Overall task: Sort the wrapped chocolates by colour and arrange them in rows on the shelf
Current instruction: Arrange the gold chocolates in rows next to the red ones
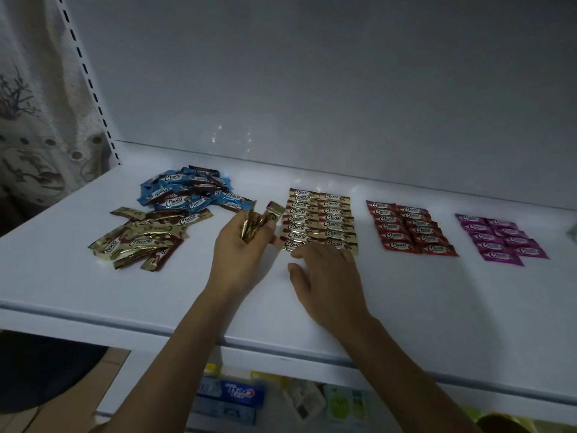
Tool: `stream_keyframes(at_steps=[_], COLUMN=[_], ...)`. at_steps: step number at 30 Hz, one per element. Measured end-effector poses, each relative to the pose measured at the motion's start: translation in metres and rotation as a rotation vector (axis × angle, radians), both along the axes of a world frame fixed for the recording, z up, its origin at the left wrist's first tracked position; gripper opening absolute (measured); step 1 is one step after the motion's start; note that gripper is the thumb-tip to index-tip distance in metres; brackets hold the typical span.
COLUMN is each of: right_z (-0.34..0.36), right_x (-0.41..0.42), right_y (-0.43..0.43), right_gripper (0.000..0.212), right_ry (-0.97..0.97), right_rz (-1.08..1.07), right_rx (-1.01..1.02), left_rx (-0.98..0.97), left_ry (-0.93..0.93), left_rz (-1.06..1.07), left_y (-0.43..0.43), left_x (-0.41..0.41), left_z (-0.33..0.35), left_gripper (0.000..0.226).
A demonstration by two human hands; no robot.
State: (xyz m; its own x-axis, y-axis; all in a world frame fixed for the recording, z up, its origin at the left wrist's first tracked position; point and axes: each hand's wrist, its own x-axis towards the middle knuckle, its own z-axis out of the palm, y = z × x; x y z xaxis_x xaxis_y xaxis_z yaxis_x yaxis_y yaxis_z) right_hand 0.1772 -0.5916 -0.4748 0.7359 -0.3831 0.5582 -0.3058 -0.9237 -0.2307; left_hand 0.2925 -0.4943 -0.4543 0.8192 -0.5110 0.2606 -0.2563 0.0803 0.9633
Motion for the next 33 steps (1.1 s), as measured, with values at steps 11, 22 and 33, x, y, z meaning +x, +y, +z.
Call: stream_keyframes(at_steps=[11,22,33], right_z=[-0.001,0.014,0.033], right_x=[0.001,-0.005,-0.036], right_y=[-0.005,-0.016,-0.051], right_gripper=[0.019,0.009,0.016], right_ry=[-0.052,-0.399,-0.422], right_rz=[-0.045,0.150,0.052], right_rx=[0.004,0.808,0.995], left_rx=[0.070,0.085,0.159], left_ry=[-0.022,-0.119,-0.137], left_rz=[-0.046,-0.327,-0.055], left_y=[-0.001,-0.002,-0.004], left_x=[0.000,-0.011,-0.004], left_z=[-0.001,0.006,-0.003], left_gripper=[0.009,0.016,0.034])
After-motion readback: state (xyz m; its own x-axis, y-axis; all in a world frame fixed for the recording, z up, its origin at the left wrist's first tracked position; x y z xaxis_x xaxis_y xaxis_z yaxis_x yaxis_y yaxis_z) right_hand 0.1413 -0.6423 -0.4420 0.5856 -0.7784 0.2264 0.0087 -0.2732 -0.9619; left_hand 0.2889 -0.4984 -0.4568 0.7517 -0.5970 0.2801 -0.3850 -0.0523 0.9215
